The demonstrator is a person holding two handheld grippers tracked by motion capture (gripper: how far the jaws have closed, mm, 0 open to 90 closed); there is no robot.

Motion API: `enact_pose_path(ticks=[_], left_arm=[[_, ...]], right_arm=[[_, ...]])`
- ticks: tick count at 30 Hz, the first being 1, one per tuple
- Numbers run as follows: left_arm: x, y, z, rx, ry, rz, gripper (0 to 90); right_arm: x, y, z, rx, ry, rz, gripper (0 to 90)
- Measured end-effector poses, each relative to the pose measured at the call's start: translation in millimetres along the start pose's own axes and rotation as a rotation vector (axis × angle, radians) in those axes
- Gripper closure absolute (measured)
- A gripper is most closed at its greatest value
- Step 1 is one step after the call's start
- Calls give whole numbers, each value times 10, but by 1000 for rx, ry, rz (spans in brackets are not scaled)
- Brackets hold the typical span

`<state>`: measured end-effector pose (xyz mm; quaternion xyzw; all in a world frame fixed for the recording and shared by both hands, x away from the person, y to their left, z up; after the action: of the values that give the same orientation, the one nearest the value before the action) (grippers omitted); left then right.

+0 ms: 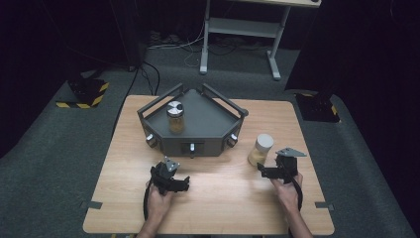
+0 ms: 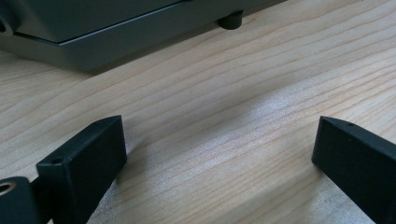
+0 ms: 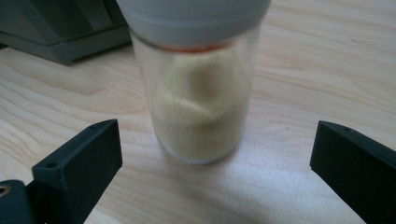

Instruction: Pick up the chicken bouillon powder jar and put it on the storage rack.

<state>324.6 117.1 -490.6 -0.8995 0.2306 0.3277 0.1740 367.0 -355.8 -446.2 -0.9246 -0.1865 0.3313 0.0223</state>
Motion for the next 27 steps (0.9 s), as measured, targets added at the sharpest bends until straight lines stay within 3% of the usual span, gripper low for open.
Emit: enact_pose_path(ticks=[13,27], left_arm=[[0,0,0,1,0,0,30],[0,0,0,0,0,0,30]], right_arm=[[186,-87,-236,-23,-12,-14,34],[331,-120,-385,-13,-32,-21,84]])
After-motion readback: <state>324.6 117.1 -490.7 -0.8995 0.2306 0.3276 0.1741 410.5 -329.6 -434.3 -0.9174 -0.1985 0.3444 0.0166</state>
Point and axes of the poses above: each handheld gripper's, and its own axes: x roughly forward along the jaws, z roughly out of its underside, y roughly to its right, the point moved 4 cm from there along x, roughly forward along the jaws, and after that the axes turned 12 degrees about x, right-handed, at the moved point
